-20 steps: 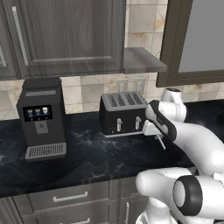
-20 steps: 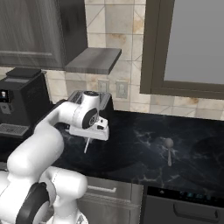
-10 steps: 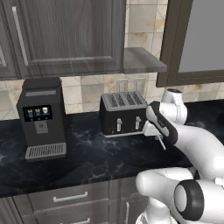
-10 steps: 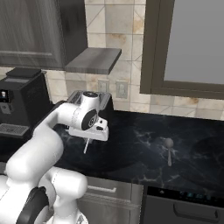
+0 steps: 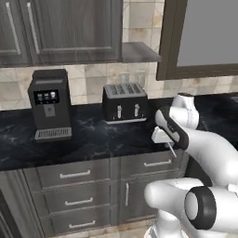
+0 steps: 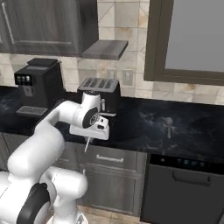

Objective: Take the fork and place it on the left side of the plate. Then take the spoon and place it on the right side of the plate. Make sure they're directly next to the plate.

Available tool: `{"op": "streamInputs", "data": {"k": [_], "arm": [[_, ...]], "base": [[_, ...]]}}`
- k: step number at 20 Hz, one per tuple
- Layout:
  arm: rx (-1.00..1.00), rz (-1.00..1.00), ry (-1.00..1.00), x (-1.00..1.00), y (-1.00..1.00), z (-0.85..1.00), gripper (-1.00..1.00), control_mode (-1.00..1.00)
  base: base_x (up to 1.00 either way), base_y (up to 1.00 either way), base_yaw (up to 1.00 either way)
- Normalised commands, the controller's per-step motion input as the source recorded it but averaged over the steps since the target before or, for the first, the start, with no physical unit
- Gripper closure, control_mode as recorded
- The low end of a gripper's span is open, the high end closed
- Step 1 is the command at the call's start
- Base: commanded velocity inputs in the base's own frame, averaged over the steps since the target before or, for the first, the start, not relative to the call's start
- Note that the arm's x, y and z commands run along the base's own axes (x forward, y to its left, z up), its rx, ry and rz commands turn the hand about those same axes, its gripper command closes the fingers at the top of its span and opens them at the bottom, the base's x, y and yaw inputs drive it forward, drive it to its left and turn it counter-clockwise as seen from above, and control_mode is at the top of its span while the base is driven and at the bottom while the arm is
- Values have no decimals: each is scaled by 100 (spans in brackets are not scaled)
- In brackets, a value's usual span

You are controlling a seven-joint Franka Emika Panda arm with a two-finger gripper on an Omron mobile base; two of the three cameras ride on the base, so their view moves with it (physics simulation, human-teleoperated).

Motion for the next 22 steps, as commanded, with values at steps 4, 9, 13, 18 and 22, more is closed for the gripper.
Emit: {"op": "streamInputs", "data": {"k": [4,9,13,18,22], "arm": [[0,0,0,0,0,0,100,100],[0,0,0,0,0,0,100,100],[0,0,0,0,0,0,100,100],[0,0,0,0,0,0,100,100],[0,0,0,0,0,0,100,100]], "base": [[-38,0,76],[-35,0,100],[-30,0,100],[-13,0,100],[-11,0,100]]}}
